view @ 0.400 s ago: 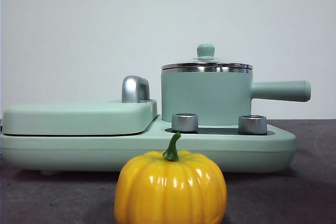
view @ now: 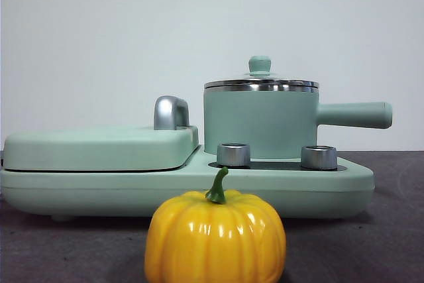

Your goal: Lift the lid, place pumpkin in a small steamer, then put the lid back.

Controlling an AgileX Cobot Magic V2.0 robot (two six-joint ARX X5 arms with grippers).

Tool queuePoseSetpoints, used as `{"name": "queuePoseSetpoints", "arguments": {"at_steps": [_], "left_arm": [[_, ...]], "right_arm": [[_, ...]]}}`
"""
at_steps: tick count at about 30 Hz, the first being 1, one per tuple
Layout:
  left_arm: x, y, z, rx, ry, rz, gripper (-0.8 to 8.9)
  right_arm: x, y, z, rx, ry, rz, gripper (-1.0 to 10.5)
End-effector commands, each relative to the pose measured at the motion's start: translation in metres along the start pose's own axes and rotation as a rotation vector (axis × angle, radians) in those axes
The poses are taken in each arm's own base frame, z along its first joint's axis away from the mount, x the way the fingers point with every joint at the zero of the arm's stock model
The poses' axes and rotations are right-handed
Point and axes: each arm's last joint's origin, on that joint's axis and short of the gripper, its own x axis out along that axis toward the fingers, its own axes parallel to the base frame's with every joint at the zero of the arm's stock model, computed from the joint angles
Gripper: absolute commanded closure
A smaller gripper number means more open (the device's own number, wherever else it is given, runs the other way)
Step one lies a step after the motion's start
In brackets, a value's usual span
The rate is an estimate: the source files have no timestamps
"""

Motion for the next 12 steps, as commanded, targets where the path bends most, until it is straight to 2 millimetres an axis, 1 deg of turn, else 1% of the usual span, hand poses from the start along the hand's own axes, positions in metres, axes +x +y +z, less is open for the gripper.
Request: {"name": "queuePoseSetpoints", "arguments": {"at_steps": [1,7,12], "left_arm": [[0.005,-0.009,0.021,0.050,0.046,-0.063,7.99],[0.023,-0.023,0.054,0.072,0.154,-0.203,7.99],[0.033,-0.034,0.071,0.068,0.215,-0.308,7.98]], "right_arm": [[-0.001,0.008,0.019,-0.054,0.039,0.073,9.3],[0.000,0.018,0.044,-0.090,0.133,0.184,9.3],[0.000,0.022,0.052,-0.092,0.161,0.272,9.3]]}}
